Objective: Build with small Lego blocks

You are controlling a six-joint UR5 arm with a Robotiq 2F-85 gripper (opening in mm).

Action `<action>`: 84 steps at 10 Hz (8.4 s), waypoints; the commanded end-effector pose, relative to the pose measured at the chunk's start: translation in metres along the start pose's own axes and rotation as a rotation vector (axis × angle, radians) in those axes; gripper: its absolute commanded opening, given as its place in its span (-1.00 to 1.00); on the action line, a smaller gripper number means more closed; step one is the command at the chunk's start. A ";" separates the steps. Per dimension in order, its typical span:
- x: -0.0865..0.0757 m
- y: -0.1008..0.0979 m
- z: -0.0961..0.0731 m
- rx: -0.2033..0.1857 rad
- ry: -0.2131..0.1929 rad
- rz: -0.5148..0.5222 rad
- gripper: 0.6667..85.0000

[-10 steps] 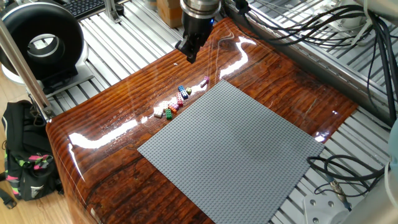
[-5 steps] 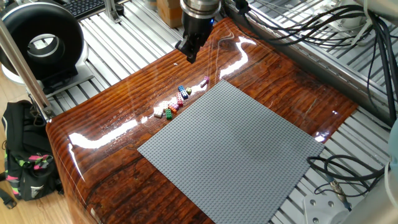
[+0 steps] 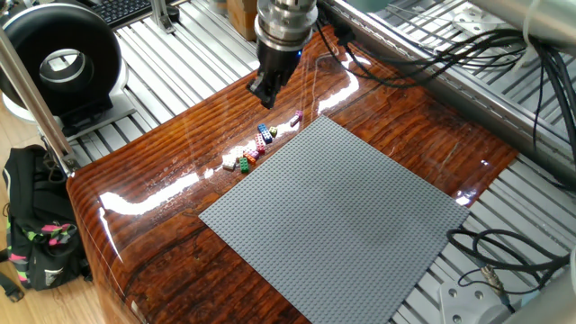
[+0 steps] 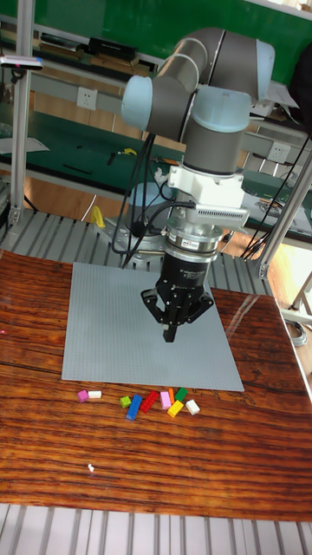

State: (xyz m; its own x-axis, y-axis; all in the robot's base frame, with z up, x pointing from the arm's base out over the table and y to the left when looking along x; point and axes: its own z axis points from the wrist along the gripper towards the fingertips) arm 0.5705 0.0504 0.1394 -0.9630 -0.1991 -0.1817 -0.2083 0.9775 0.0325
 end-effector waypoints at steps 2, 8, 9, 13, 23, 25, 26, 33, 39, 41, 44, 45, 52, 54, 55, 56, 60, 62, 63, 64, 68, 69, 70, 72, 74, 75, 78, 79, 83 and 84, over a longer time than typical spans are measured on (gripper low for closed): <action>0.000 0.000 0.005 0.004 -0.025 -0.013 -0.97; 0.058 0.002 -0.001 -0.014 0.200 -0.114 -0.98; 0.046 -0.010 0.001 0.035 0.155 -0.131 -0.98; 0.022 0.017 0.030 -0.086 0.172 -0.093 -0.92; -0.049 0.046 0.086 -0.040 0.016 -0.098 -0.54; -0.048 0.061 0.096 -0.046 0.015 -0.092 -0.37; -0.053 0.068 0.098 -0.037 0.000 -0.079 -0.37; -0.040 0.087 0.107 0.007 -0.038 -0.079 -0.36; -0.036 0.081 0.119 0.011 -0.078 -0.111 -0.31; -0.029 0.076 0.126 0.023 -0.071 -0.129 -0.31; -0.022 0.076 0.135 0.021 -0.075 -0.135 -0.31; -0.024 0.077 0.138 0.014 -0.080 -0.133 -0.31; -0.028 0.073 0.134 0.006 -0.057 -0.139 -0.26; -0.024 0.076 0.135 0.003 -0.045 -0.134 -0.26; -0.024 0.077 0.136 0.000 -0.040 -0.131 -0.26; -0.020 0.079 0.136 -0.009 -0.028 -0.132 -0.26; -0.023 0.084 0.129 -0.005 0.013 -0.125 -0.26; -0.032 0.080 0.134 0.003 0.016 -0.137 -0.26; -0.038 0.075 0.132 0.006 0.025 -0.149 -0.25; -0.038 0.072 0.130 0.009 0.042 -0.156 -0.25; -0.025 0.075 0.138 -0.001 0.100 -0.166 -0.24; -0.025 0.079 0.139 -0.009 0.108 -0.164 -0.23; -0.025 0.081 0.138 -0.015 0.107 -0.161 -0.23; -0.023 0.081 0.138 -0.012 0.111 -0.162 -0.23; -0.024 0.080 0.143 -0.009 0.107 -0.167 -0.23; -0.024 0.081 0.143 -0.014 0.106 -0.166 -0.23; -0.024 0.080 0.143 -0.011 0.108 -0.170 -0.23; -0.024 0.079 0.144 -0.007 0.109 -0.170 -0.25; -0.024 0.079 0.144 -0.010 0.109 -0.170 -0.25; -0.024 0.079 0.144 -0.010 0.109 -0.170 -0.25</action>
State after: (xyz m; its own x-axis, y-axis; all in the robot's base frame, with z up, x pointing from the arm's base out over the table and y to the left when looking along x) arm 0.6012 0.1415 0.0040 -0.9237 -0.3758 -0.0749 -0.3775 0.9260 0.0098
